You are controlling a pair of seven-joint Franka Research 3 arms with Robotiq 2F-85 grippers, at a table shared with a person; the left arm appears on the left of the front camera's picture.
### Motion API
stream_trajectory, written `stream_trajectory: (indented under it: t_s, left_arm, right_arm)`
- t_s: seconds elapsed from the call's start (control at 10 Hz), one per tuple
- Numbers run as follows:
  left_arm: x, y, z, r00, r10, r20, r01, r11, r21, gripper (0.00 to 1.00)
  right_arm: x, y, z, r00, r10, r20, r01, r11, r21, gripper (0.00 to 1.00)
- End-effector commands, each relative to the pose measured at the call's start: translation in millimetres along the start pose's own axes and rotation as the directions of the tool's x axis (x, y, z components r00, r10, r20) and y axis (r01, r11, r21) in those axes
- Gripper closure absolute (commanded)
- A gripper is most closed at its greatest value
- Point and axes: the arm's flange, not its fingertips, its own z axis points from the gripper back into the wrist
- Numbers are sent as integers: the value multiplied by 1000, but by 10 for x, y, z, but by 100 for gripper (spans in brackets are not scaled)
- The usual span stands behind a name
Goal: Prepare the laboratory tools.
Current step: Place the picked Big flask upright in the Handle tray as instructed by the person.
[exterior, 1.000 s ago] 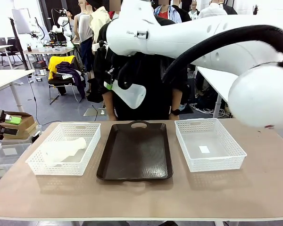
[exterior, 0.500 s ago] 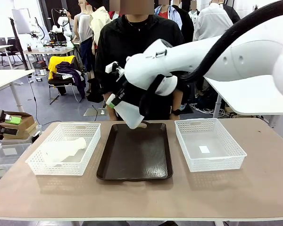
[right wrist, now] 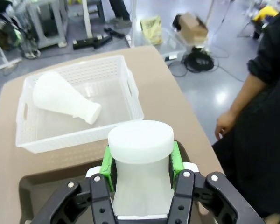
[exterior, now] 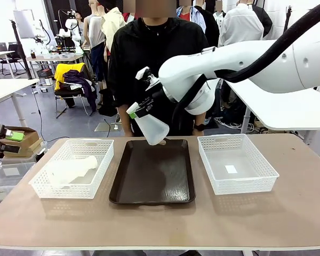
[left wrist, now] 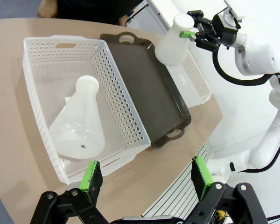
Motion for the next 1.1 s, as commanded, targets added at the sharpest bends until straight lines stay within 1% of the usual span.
stream_trajectory:
  t_s: [0.0,0.2,0.4,0.6,0.7,1.0]
  left_arm:
    - [4,4,12,1000,-4,13,4,1000,-8,0]
    - [4,4,12,1000,-4,13,4,1000,-8,0]
    - [4,4,12,1000,-4,13,4,1000,-8,0]
    - [4,4,12,1000,-4,13,4,1000,-8,0]
    - [4,4,12,1000,-4,13,4,1000,-8,0]
    - [4,4,12,1000,-4,13,4,1000,-8,0]
  right_arm:
    - [-341,32,61,995,-41,95,40,999,10,100]
    - [-495,-15,43,986,-56,157,53,998,27,100]
    - [-576,2,-5,974,-28,224,24,1000,19,100]
    - [-634,55,-53,946,43,322,-39,999,-20,100]
    - [-685,62,-91,936,57,347,-53,998,-20,100]
    - [-889,76,-228,920,16,392,-14,1000,-8,100]
